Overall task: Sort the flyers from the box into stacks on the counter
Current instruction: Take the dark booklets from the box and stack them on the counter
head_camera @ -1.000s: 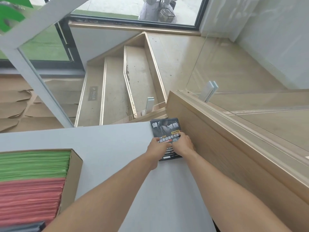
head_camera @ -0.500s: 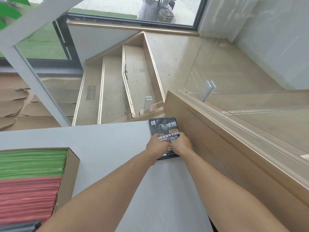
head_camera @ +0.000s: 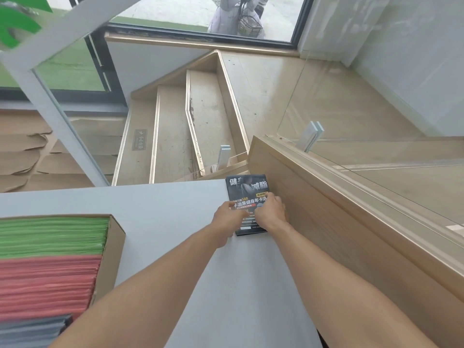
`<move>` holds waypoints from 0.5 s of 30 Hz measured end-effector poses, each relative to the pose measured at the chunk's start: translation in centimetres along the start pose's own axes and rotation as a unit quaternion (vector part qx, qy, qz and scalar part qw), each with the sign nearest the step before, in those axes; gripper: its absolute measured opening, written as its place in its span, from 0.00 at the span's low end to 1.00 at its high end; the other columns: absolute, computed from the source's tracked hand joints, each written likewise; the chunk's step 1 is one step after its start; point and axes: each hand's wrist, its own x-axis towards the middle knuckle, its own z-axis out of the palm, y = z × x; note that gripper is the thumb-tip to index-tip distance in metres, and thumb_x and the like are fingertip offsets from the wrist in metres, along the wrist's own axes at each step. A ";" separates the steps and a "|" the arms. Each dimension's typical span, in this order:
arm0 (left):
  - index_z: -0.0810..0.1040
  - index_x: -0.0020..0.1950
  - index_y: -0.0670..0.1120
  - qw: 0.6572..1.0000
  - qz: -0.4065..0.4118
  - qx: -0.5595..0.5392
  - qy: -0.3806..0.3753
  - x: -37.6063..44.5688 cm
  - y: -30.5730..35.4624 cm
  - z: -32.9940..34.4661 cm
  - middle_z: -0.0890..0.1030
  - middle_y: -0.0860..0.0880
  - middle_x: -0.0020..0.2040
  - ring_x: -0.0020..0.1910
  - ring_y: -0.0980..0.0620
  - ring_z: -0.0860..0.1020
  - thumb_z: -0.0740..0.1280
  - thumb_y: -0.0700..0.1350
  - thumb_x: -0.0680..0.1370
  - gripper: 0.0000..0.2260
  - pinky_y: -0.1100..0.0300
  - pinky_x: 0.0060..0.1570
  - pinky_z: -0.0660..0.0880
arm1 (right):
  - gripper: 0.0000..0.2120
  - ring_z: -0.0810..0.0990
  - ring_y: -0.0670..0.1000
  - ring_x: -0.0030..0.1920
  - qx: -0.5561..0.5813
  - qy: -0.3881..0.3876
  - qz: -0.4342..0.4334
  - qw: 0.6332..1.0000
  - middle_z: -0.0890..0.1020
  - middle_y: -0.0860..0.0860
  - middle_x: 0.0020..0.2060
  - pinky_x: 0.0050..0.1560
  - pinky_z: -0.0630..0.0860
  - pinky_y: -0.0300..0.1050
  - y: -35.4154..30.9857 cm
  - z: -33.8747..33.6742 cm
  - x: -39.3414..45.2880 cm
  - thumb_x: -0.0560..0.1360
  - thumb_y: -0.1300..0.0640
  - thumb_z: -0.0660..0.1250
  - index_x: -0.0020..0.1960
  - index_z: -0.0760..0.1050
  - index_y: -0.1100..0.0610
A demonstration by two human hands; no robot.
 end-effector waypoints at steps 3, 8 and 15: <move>0.68 0.67 0.52 0.999 -0.013 -0.050 0.002 -1.2 -1.2 -0.2 0.73 0.58 0.47 0.44 0.57 0.73 0.69 0.45 0.79 0.18 0.57 0.52 0.74 | 0.24 0.67 0.58 0.72 -0.041 0.029 -0.044 0.998 0.69 0.53 0.71 0.73 0.63 0.53 -1.5 0.0 -1.8 0.75 0.58 0.62 0.71 0.69 0.53; 0.62 0.80 0.51 0.995 0.024 -0.093 0.024 -3.5 -2.8 -1.1 0.67 0.51 0.77 0.70 0.50 0.70 0.65 0.48 0.81 0.27 0.58 0.64 0.67 | 0.20 0.69 0.52 0.70 0.070 0.080 -0.171 0.980 0.73 0.50 0.69 0.69 0.68 0.50 -5.2 -0.7 -5.1 0.79 0.63 0.62 0.70 0.73 0.52; 0.72 0.70 0.55 0.927 0.201 -0.195 0.250 -10.9 -4.8 -7.8 0.75 0.59 0.67 0.67 0.60 0.74 0.63 0.37 0.81 0.20 0.63 0.64 0.71 | 0.11 0.81 0.42 0.51 0.313 0.041 -0.265 0.911 0.83 0.41 0.50 0.58 0.79 0.49 -11.2 3.9 -12.9 0.81 0.62 0.64 0.55 0.79 0.48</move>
